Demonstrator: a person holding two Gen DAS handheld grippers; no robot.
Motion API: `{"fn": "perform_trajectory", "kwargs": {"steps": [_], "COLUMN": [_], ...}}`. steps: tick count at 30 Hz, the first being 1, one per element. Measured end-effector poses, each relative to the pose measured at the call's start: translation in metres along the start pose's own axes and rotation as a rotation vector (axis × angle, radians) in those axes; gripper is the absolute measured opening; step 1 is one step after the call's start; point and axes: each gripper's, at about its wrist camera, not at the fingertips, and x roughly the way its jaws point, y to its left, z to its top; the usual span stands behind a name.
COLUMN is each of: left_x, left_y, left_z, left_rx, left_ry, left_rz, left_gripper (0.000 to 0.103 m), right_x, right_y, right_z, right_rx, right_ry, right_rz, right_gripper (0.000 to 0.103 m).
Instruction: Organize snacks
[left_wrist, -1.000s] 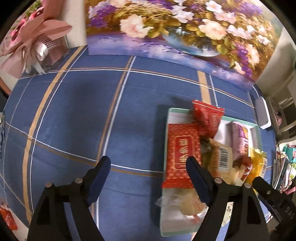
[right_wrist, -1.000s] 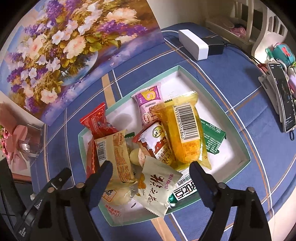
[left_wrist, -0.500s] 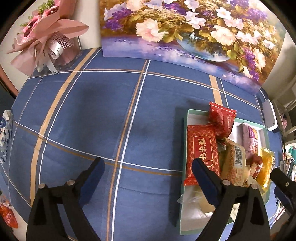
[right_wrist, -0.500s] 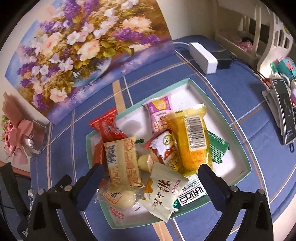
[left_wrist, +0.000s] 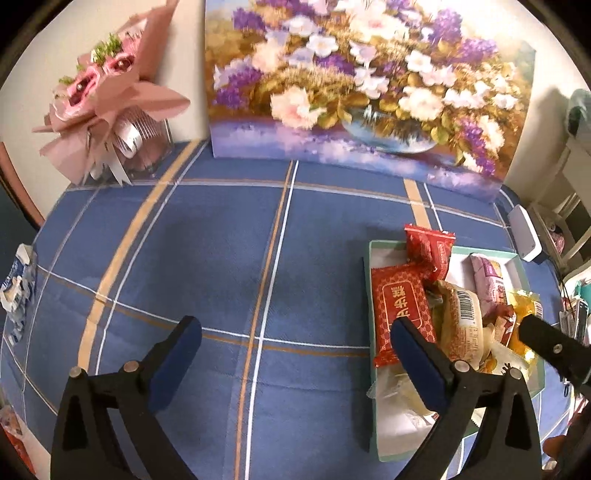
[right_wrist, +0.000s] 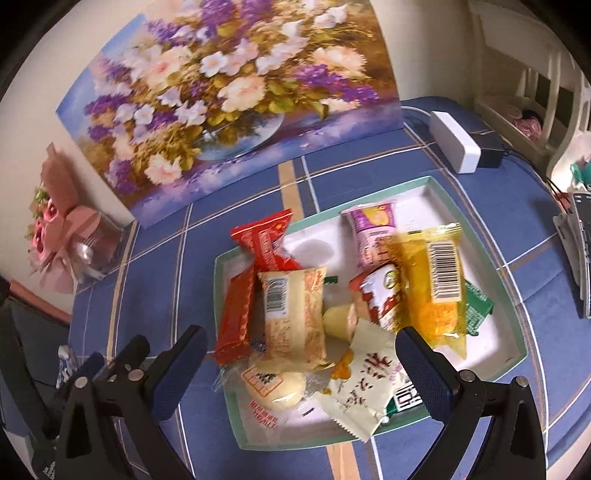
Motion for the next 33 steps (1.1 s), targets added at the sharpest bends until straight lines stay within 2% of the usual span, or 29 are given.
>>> {"fn": "perform_trajectory", "kwargs": {"steps": [7, 10, 18, 24, 33], "left_x": [-0.010, -0.015, -0.030, -0.039, -0.049], "left_y": [0.009, 0.015, 0.022, 0.027, 0.041], "left_z": [-0.009, -0.014, -0.033, -0.046, -0.062], "left_rx": [-0.010, -0.017, 0.010, 0.039, 0.010], "left_ry": [-0.004, -0.007, -0.003, 0.001, 0.017], "left_rz": [-0.009, -0.012, -0.031, -0.005, 0.022], "left_gripper": [0.102, 0.102, 0.102, 0.102, 0.102], "right_x": [-0.007, -0.006, -0.012, -0.023, -0.028], "right_y": [0.015, 0.018, 0.026, 0.034, 0.037], "right_z": [-0.020, -0.029, -0.052, -0.068, -0.089], "right_rx": [-0.077, -0.094, -0.136, -0.164, -0.190], "right_ry": [-0.044, -0.039, -0.023, -0.034, -0.018], "right_rz": [-0.001, -0.029, -0.039, -0.053, -0.096], "right_gripper": [0.103, 0.103, 0.103, 0.103, 0.103]}}
